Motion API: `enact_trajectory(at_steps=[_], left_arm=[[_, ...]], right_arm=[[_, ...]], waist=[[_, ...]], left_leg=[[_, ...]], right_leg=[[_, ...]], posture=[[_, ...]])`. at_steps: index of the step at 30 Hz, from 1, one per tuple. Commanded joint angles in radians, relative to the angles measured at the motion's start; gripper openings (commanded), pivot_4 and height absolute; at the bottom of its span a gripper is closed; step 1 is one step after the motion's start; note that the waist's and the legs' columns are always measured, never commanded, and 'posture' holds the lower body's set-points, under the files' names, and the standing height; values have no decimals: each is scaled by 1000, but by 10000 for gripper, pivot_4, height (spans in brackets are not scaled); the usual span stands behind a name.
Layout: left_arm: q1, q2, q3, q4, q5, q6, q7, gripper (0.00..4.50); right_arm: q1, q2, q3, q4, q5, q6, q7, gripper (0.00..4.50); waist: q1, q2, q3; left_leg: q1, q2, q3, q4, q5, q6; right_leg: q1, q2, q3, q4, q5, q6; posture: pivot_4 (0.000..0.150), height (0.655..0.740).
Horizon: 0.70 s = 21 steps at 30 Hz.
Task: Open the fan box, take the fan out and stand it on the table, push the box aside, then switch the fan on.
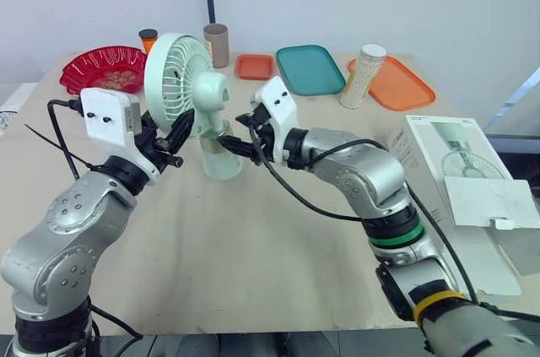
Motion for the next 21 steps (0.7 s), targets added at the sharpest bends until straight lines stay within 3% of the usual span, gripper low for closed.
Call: enact_trajectory(at_steps=[1, 21], left_arm=[[-19, 5, 25, -50, -12, -23, 1, 19043], [-17, -13, -2, -61, -12, -20, 19, 19043]], right_arm=[[-30, 17, -16, -4, -26, -31, 17, 32493], [-59, 100, -37, 59, -92, -76, 48, 32493]], waist=[[0, 0, 0], [-1, 0, 0]], left_leg=[[0, 0, 0, 0, 0, 0], [0, 0, 0, 0, 0, 0]], right_leg=[[0, 0, 0, 0, 0, 0], [0, 0, 0, 1, 0, 0]], posture=[[1500, 7400], [1500, 7400]])
